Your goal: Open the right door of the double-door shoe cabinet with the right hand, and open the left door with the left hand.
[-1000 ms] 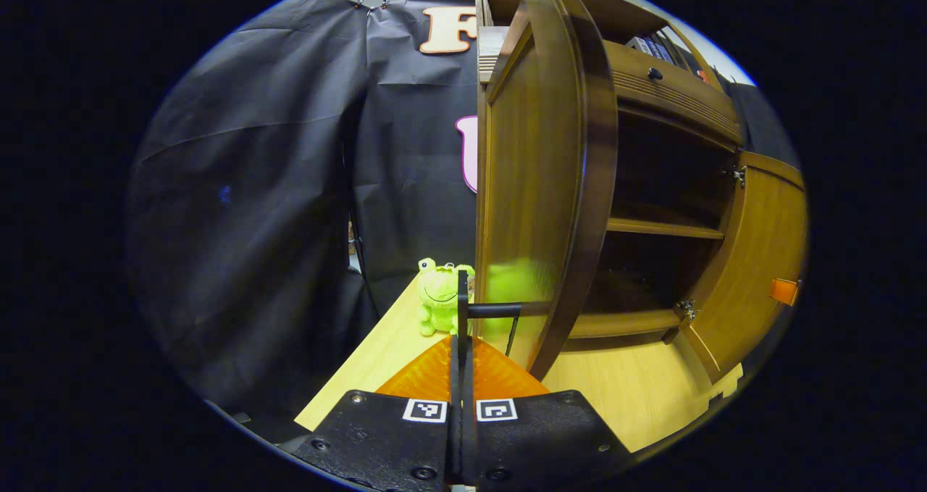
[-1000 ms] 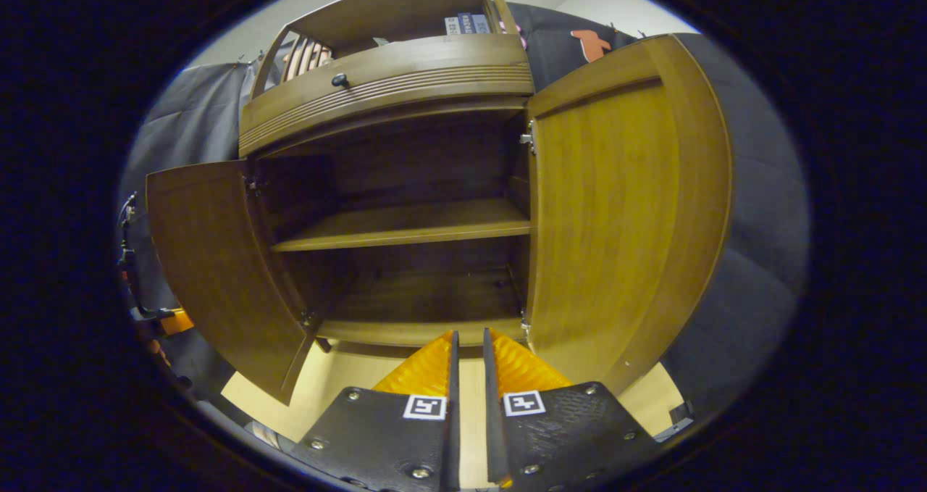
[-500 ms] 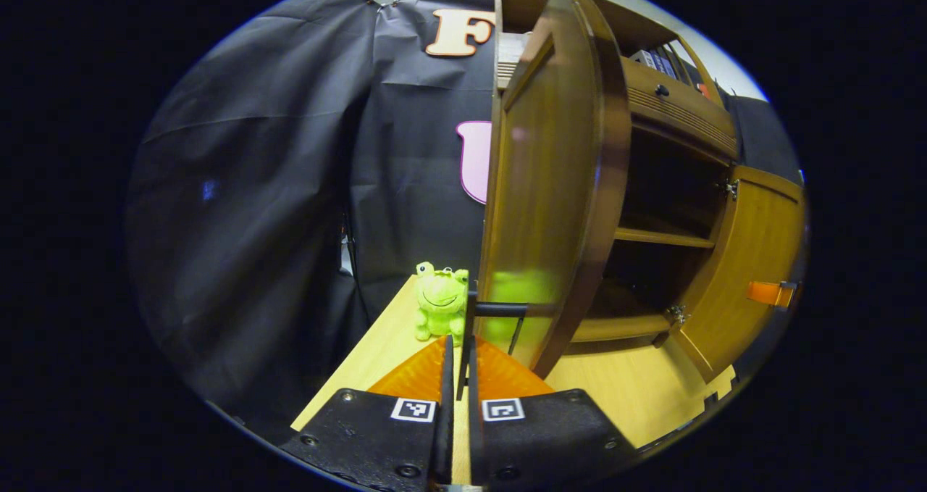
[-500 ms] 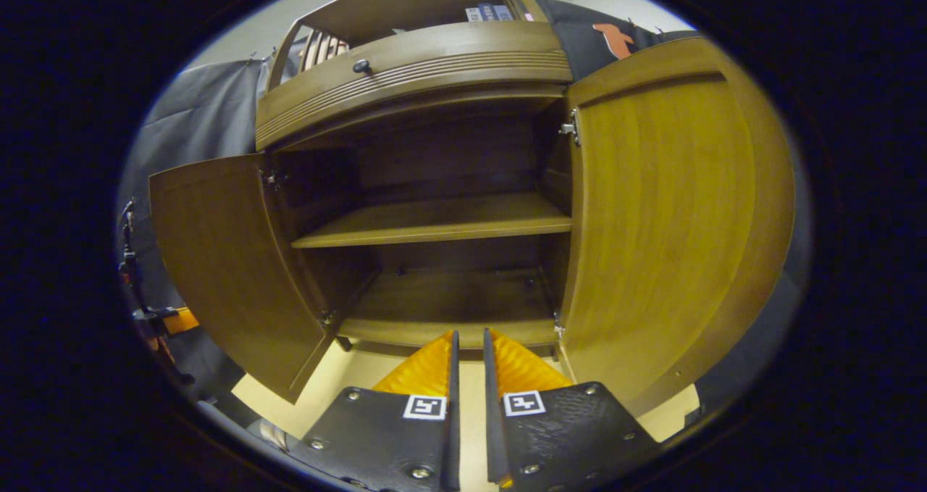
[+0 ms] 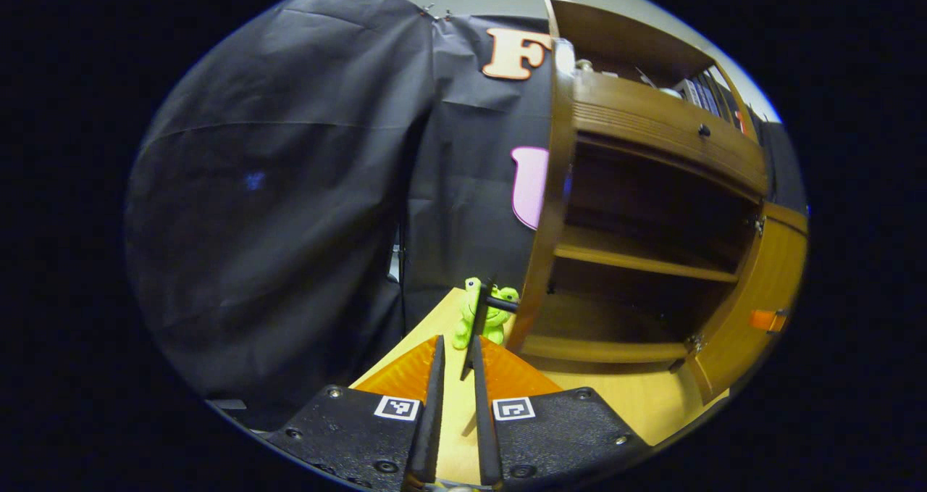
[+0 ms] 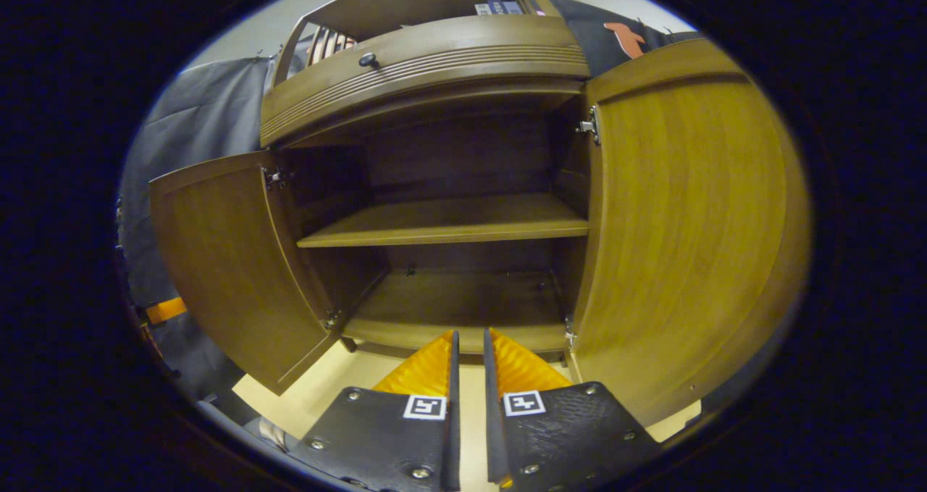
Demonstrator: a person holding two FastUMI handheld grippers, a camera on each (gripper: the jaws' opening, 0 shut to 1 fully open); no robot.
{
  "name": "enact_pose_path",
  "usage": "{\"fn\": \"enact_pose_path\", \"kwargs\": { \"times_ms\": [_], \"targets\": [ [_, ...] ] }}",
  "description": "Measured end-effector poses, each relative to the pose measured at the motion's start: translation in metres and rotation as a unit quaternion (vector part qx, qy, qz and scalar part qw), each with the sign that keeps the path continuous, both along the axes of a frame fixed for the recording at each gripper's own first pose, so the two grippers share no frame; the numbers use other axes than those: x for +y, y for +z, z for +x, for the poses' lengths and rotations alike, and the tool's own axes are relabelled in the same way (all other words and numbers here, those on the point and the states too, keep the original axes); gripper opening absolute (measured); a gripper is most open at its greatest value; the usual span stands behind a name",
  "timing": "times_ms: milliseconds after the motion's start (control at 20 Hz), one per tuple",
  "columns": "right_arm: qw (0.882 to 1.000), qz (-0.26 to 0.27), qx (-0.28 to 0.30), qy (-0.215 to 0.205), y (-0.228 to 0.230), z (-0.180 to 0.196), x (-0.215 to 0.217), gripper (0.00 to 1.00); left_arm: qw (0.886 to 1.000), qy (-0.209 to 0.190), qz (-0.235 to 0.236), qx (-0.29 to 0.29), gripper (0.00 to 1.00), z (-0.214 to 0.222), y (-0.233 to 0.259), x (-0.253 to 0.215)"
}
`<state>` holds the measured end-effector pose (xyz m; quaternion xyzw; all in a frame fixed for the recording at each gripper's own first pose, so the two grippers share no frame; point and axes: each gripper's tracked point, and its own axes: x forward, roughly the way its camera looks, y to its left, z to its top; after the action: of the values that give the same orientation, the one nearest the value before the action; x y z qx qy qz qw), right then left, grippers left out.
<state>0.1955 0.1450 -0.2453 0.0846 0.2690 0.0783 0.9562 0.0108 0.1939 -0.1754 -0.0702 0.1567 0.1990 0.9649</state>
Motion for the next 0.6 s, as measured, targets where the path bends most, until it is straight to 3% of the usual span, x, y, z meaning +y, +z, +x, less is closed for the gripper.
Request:
{"fn": "enact_pose_path", "kwargs": {
  "times_ms": [300, 350, 450, 500, 550, 600],
  "targets": [
    [0.999, -0.011, -0.038, 0.012, 0.025, 0.026, 0.006, 0.15, 0.997, 0.028, 0.023, -0.063, 0.23, -0.016, 0.064, -0.011],
    [0.999, -0.011, -0.048, 0.014, 0.033, 0.03, 0.007, 0.15, 0.997, 0.028, 0.031, -0.071, 0.14, -0.018, 0.074, -0.013],
    [0.997, -0.003, -0.069, 0.016, 0.049, 0.037, 0.01, 0.15, 0.994, 0.02, 0.051, -0.091, 0.14, -0.016, 0.099, -0.024],
    [0.997, 0.001, -0.079, 0.017, 0.058, 0.041, 0.012, 0.15, 0.993, 0.015, 0.06, -0.101, 0.23, -0.012, 0.113, -0.029],
    [0.996, 0.005, -0.088, 0.019, 0.066, 0.044, 0.013, 0.15, 0.991, 0.011, 0.068, -0.111, 0.23, -0.008, 0.124, -0.038],
    [0.995, 0.008, -0.097, 0.02, 0.074, 0.046, 0.014, 0.15, 0.99, 0.005, 0.073, -0.121, 0.14, -0.004, 0.136, -0.043]
  ]
}}
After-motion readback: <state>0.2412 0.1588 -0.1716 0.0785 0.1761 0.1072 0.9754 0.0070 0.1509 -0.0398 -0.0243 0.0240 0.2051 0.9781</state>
